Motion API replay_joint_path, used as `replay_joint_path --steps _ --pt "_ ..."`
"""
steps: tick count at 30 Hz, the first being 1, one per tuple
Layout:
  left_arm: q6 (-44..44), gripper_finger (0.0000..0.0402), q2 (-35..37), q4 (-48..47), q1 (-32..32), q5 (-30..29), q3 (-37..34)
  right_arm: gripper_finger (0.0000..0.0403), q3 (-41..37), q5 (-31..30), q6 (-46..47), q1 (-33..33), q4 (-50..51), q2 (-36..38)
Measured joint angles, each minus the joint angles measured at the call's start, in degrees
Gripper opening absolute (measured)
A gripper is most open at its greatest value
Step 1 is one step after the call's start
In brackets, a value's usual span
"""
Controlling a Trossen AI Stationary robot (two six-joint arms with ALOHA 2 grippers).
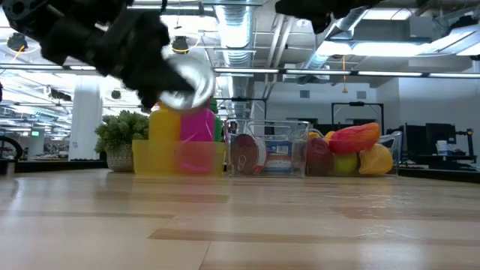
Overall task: Pick & Place Food Item
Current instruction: Put the green tuna can into the left transparent bin
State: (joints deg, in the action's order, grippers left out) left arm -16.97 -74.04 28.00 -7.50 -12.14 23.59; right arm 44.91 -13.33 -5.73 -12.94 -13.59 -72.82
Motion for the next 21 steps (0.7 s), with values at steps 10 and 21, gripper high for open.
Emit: replay_joint_path --steps 10,21 --pt "8.8 0.0129 0.0 13.8 7.4 -0.4 4.3 0.0004 0.0 0.0 -0.7 -2.1 2.6 5.5" --pt "13.7 0.0126 -6.5 13.0 10.9 -0.2 15.0 0.0004 0.0 0.0 -3.7 -2.4 3.9 11.2"
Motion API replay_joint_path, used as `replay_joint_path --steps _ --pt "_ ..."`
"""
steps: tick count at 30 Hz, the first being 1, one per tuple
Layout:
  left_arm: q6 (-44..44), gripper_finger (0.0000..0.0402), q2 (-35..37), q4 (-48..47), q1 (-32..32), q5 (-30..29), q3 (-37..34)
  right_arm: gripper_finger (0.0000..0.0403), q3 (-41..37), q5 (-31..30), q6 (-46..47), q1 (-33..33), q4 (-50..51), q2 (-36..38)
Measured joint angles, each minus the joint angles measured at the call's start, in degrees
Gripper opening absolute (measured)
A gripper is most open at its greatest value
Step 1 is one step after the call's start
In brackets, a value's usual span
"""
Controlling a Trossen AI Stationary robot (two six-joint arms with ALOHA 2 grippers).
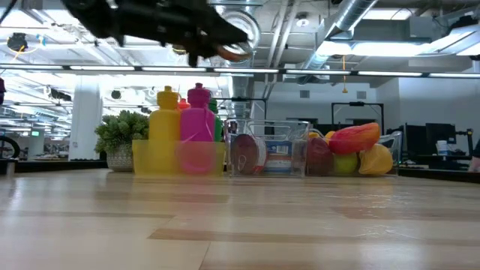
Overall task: Pick & Place Food Item
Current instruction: Put the green tuna can into the left transparent bin
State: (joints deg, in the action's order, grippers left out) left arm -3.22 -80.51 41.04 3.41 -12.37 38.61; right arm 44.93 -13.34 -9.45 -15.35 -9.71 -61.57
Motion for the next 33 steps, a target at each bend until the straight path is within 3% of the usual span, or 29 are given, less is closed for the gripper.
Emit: replay_joint_path --steps 5,10,14,19,27,33 --pt "0.1 0.0146 -11.1 -0.1 1.3 0.0 8.5 0.0004 0.0 0.0 0.0 0.0 0.5 0.2" --pt "1.9 0.0126 -20.9 -0.2 2.6 -1.4 16.5 0.0004 0.0 0.0 0.6 0.0 1.4 0.0" --pt "1.5 0.0127 -25.8 -0.1 3.9 -4.7 19.0 0.0004 0.0 0.0 0.9 -0.1 3.0 0.0" --pt "-2.7 0.0153 -28.2 -2.5 5.5 -5.8 19.1 0.0004 0.0 0.0 0.9 -0.1 3.9 0.0" --pt "-4.6 0.0134 -28.4 -3.0 5.5 -5.7 19.1 0.0004 0.0 0.0 0.6 0.0 3.8 0.0" --pt "-6.1 0.0187 -28.4 -5.6 5.6 -5.8 19.1 0.0004 0.0 0.0 0.5 -0.1 3.8 0.0"
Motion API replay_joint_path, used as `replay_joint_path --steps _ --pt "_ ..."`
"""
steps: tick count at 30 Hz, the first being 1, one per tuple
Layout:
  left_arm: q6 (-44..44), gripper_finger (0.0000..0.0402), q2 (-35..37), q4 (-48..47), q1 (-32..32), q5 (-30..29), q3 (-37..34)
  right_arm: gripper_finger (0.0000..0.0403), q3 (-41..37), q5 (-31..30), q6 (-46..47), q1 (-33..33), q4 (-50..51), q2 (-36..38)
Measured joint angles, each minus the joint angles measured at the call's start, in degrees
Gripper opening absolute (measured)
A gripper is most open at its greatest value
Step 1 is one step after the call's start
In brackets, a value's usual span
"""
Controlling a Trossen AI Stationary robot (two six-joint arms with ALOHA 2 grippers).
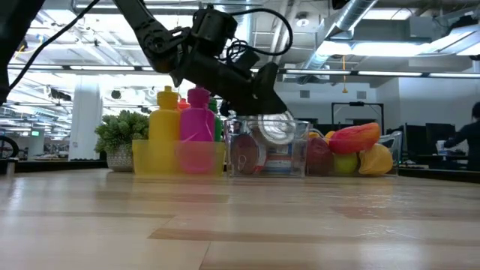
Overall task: Pick & Place Food Item
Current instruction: Put the green tuna can into the left transparent bin, then return to Home Position
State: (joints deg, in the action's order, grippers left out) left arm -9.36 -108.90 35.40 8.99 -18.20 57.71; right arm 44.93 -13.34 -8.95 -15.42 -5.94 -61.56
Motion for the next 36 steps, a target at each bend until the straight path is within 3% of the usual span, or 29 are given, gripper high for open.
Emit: replay_joint_path --steps 5,10,17,26,36 --pt "0.0 0.0223 0.2 0.6 0.0 0.0 0.0 0.0004 0.0 0.0 0.0 0.0 0.0 0.0" --pt "0.5 0.0221 1.0 1.5 0.0 1.8 0.0 0.0004 0.0 0.0 0.0 0.0 0.0 0.0" --pt "1.6 0.0153 8.4 -3.2 0.0 8.6 -0.4 0.0004 0.0 0.0 -0.1 0.0 -0.1 0.1" --pt "5.2 0.0016 19.5 -11.5 -4.1 9.7 -5.9 0.0004 -0.3 -0.2 1.5 -0.3 0.4 0.2" --pt "11.3 0.0001 40.5 -13.3 -11.9 9.8 -22.3 0.0003 -1.2 -0.4 2.8 -0.3 2.8 0.2"
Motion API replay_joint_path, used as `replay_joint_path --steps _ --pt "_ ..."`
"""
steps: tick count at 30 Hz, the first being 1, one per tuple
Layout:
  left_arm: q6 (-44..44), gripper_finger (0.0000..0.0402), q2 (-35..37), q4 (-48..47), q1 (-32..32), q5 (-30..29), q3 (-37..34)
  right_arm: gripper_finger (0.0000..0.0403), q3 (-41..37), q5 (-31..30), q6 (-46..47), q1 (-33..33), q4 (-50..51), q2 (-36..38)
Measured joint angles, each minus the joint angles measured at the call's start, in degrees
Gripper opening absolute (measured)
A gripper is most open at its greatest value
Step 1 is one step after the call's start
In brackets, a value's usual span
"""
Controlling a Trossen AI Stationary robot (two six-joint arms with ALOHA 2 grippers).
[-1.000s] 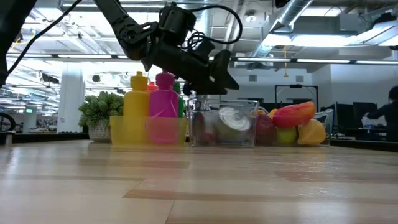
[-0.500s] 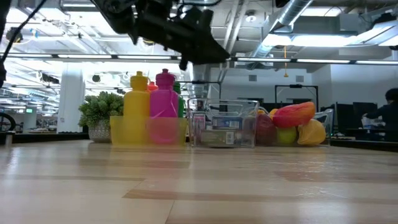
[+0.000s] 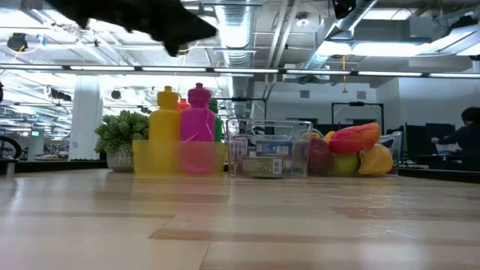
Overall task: Pick & Place Food Item
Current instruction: Return to Home Position
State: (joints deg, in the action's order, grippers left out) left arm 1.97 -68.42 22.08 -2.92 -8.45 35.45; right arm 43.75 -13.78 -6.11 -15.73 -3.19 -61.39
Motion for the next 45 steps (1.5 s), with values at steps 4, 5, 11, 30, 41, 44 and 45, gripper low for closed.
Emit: replay_joint_path --steps 4,5,11,30,41,44,45 --pt "-3.5 0.0003 10.6 0.1 -1.3 0.0 -6.8 0.0005 0.0 0.0 -0.2 0.2 0.2 0.0" --pt "-4.9 0.0003 13.2 0.0 -1.5 0.0 -8.6 0.0005 0.0 0.0 -0.5 0.2 0.2 0.0" --pt "-12.2 0.0004 26.0 -0.1 -1.6 -0.1 -16.6 0.0006 0.0 -0.5 -4.7 0.2 0.9 0.0" --pt "-6.7 0.0004 33.4 -1.5 -2.1 0.2 -27.3 0.0006 0.0 -0.5 -3.5 2.0 1.2 0.0" --pt "-6.6 0.0004 41.5 -11.1 -2.1 0.3 -27.3 0.0006 0.0 -0.5 -3.5 4.2 3.1 0.0" --pt "-4.4 0.0004 45.4 -13.3 -2.1 1.5 -27.3 0.0006 0.0 -0.5 -3.5 4.6 3.2 0.0" --pt "-3.2 0.0004 46.6 -13.8 -2.1 2.4 -27.3 0.0006 0.0 -0.5 -3.5 4.7 3.2 0.0"
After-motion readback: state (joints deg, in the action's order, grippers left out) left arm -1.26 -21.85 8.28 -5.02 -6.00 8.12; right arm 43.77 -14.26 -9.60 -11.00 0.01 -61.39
